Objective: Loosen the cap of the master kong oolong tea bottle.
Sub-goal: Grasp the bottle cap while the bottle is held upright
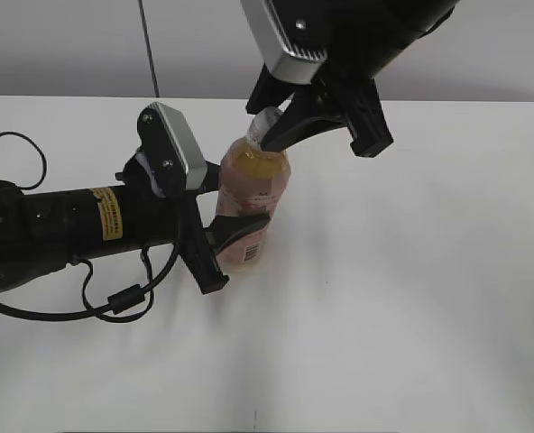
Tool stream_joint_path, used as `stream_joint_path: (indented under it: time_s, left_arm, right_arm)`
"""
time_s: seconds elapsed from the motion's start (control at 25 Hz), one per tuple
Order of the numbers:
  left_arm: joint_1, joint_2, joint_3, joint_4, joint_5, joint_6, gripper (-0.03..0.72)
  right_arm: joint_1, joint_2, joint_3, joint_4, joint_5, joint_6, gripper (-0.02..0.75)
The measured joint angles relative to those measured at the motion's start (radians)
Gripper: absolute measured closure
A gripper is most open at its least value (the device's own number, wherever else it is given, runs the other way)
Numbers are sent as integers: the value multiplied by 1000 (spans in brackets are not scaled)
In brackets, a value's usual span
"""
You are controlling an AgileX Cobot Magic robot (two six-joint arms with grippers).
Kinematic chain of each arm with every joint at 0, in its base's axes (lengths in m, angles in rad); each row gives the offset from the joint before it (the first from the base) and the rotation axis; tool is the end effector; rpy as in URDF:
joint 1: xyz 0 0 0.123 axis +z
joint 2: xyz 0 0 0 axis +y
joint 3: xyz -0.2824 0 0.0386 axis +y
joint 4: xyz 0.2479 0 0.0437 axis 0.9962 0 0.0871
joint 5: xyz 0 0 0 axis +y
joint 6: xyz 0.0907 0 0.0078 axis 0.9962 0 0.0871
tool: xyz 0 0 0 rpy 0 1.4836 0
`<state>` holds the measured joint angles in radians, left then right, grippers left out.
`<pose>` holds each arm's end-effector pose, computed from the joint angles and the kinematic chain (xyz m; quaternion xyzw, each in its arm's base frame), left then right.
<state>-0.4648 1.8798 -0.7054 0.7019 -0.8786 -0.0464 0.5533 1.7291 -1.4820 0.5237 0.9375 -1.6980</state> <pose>0.2775 -0.1897 0.1418 0.4813 0.6436 -0.2148 0.5550 0.3011 0.2292 0.3062 -0.8044 0.4946 0.0780 0.3197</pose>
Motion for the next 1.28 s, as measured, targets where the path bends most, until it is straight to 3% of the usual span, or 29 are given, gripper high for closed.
stream_joint_path:
  time_s: [0.36,0.68,1.28]
  left_arm:
    - [7,2,0,-21,11,-10,316]
    - [8,2,-1,-68,9,-9,314]
    - [4,2,-1,-73,-76,-17,314]
  right_arm:
    - [3,13,0,-3,-65,-381,460]
    - [3,19,1,66,-95,-399,462]
    - [3,-27,1,5,-81,-315,462]
